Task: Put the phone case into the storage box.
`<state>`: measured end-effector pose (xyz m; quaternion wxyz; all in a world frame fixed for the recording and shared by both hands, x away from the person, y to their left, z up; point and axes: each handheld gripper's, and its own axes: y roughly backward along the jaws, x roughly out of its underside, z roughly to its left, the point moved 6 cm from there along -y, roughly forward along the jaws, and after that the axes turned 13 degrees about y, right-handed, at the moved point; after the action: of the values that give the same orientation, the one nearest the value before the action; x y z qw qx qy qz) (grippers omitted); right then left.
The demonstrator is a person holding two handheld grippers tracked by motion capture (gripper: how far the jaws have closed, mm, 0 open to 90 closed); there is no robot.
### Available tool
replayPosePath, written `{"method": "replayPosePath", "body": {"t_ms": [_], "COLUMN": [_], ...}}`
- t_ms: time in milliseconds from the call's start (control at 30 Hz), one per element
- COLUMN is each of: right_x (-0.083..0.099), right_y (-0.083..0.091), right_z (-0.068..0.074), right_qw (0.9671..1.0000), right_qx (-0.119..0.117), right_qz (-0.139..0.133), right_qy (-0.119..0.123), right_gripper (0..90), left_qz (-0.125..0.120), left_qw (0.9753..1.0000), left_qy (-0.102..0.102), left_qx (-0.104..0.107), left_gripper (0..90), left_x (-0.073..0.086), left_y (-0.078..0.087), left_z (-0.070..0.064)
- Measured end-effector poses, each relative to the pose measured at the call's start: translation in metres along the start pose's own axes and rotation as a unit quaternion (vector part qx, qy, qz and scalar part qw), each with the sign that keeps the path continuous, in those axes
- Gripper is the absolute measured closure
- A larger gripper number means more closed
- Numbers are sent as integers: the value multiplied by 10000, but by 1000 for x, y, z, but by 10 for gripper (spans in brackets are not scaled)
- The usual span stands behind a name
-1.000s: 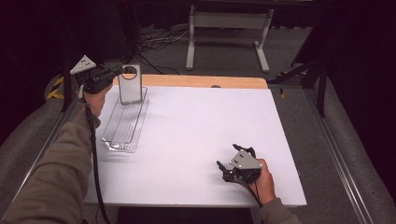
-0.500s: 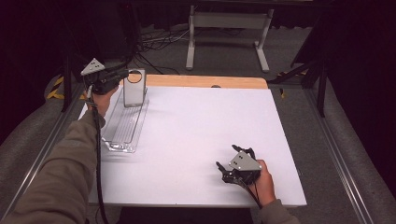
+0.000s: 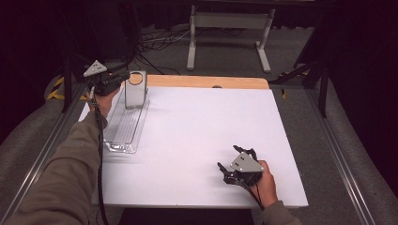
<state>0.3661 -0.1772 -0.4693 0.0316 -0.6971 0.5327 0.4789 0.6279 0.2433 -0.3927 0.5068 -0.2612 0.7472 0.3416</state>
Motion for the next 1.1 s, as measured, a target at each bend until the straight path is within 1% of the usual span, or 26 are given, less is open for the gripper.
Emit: {"method": "replayPosePath", "body": {"t_ms": [33,233,333,400,433,500,533,567,600,633,667,700,767,833,867,900,1000,1100], "right_x": [0,1,1,1,1,0,-1,-1,-2,-3,-3,-3,-3,-5,-7,-7,-6,-7], "right_y": [0,0,-1,-1,-2,-2,-2,-1,-1,-1,-1,-1,0,0,1,1,1,1], "right_z": [0,0,1,1,2,3,4,4,5,5,6,6,7,8,8,8,9,9], "right_qw": [10000,10000,10000,10000,10000,9999,9999,9999,9999,9999,9999,9999,9999,9999,9999,9999,9998,9998], "right_qx": [-8,16,8,-5,-22,-50,-45,-50,-52,-49,-53,-53,-74,-81,-73,-73,-86,-90], "right_qz": [9,29,56,60,65,64,60,49,40,37,40,40,36,4,-21,-21,-8,-18], "right_qy": [-10,21,23,42,44,67,89,108,118,123,125,125,123,136,153,153,174,169], "right_gripper": [218,219,219,219,225,226,226,227,227,226,226,226,229,229,229,229,228,227], "left_qz": [25,-73,-98,-105,-116,-72,-59,-54,-60,-60,-15,-15,-1,50,45,44,143,84], "left_qw": [10000,10000,9999,9999,9998,9995,9995,9995,9994,9994,9991,9991,9988,9985,9985,9983,9979,9973], "left_qy": [-12,-23,-9,-7,-3,-44,-50,-52,-51,-51,-64,-64,-95,-104,-92,-79,-98,-157], "left_qx": [-6,22,-23,-105,-152,-304,-297,-309,-343,-343,-419,-419,-477,-529,-547,-575,-621,-716], "left_gripper": [806,806,800,793,762,666,653,672,663,640,604,588,586,533,489,489,433,413], "left_x": [0,1,1,1,1,1,1,1,1,1,1,1,0,0,0,-1,0,-2], "left_y": [0,-2,-3,-3,-3,-3,-3,-3,-3,-3,-3,-3,-3,-3,-2,-2,-2,-2], "left_z": [1,3,4,6,6,7,7,7,7,7,7,7,6,5,5,6,5,6]}}
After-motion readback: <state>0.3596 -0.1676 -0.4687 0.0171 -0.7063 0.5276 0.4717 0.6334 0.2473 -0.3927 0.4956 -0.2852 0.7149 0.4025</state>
